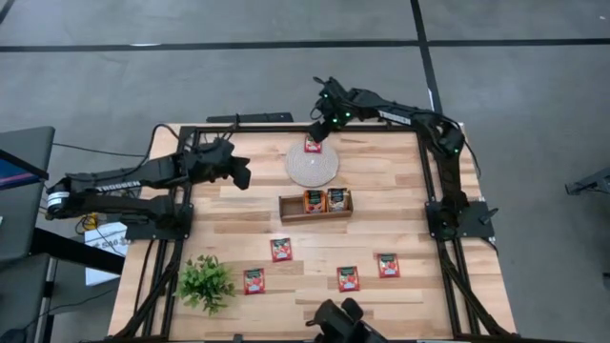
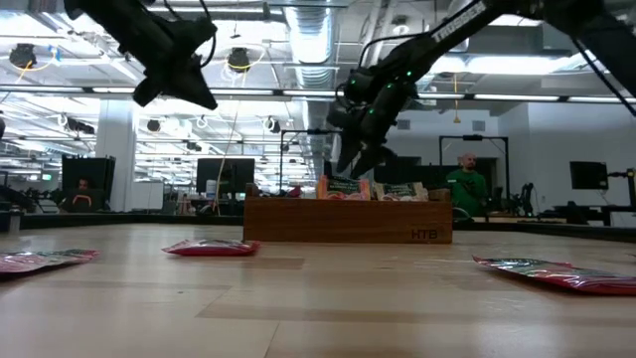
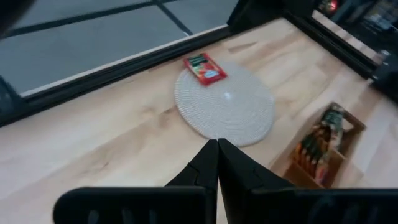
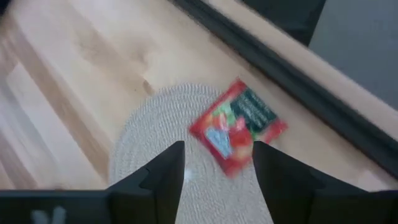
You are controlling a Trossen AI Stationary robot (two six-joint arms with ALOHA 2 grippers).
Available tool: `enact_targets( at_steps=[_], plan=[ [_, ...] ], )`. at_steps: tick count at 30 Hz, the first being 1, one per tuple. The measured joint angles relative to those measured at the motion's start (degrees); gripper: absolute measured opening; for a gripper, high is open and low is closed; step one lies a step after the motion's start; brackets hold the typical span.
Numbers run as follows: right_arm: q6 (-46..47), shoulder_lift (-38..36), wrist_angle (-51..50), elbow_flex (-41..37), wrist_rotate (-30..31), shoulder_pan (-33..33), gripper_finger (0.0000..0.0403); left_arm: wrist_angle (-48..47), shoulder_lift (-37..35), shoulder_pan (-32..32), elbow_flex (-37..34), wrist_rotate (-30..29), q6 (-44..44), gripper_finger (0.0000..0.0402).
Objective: Pick & Place Tea
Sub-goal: Put the red tea bag into the left section of the wooden organizer
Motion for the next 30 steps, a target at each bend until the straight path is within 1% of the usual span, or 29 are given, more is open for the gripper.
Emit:
enact_targets(
  at_steps=[2,5,13,15,21,24,30],
  plan=[
    [2.2,1.4,0.0,1.0,-0.5,0.0,0.0186,0.4,-0.4,-0.1,-1.1,-1.2,-1.0,0.0],
    [5.0,3.3,-0.5,2.4,-1.0,0.0,0.0187,0.4,-0.5,0.0,-1.9,-1.4,-1.8,0.0],
    [12.9,6.8,-3.5,5.8,-2.3,-1.2,0.0176,1.5,-0.4,-0.1,-2.1,-1.8,-1.8,0.0],
    [14.6,6.8,-4.2,5.9,-3.8,-1.7,0.0176,1.6,-0.4,-0.1,-2.1,-1.8,-1.8,0.0],
    [19.8,6.8,-4.1,6.0,-4.7,-2.7,0.0184,1.8,-0.3,0.0,-2.1,-1.8,-1.6,0.0],
    [22.9,6.8,-4.1,6.0,-7.0,-3.7,0.0189,2.0,-0.3,0.0,-2.1,-1.8,-1.4,0.0],
    [23.4,6.8,-2.7,6.0,-7.9,-3.7,0.019,2.0,-0.3,0.0,-2.1,-1.8,-1.2,0.0]
  ],
)
